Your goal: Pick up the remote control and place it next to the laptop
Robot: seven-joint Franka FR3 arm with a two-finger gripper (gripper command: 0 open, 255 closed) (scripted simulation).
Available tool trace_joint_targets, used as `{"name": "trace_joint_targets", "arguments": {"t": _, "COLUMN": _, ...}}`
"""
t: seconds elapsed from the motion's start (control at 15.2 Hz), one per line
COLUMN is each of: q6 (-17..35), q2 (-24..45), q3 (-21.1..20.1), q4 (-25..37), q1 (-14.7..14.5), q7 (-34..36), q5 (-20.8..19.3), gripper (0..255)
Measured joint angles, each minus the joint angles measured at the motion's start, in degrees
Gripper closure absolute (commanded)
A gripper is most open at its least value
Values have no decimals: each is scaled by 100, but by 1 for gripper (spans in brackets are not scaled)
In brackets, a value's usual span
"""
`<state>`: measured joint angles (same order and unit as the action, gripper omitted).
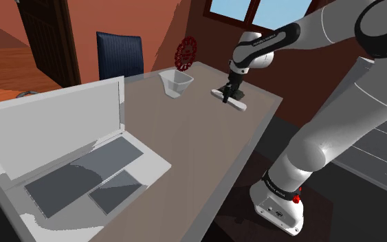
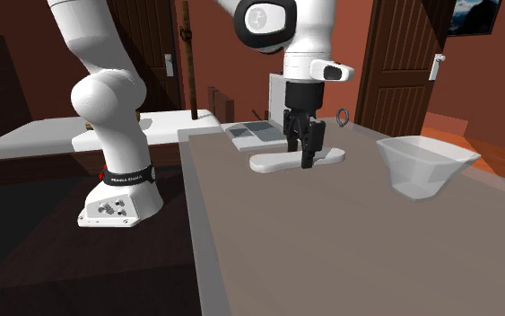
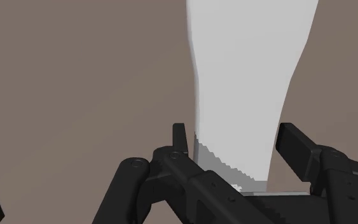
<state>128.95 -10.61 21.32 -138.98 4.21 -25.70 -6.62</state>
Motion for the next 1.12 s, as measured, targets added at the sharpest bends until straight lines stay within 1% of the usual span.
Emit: {"name": "trace_joint_targets", "arguments": {"t": 1.12, "q6": -1391, "q2": -598, "q3": -135, "q4": 811, "q1": 13, "q7": 73, "q5": -101, "gripper": 255}}
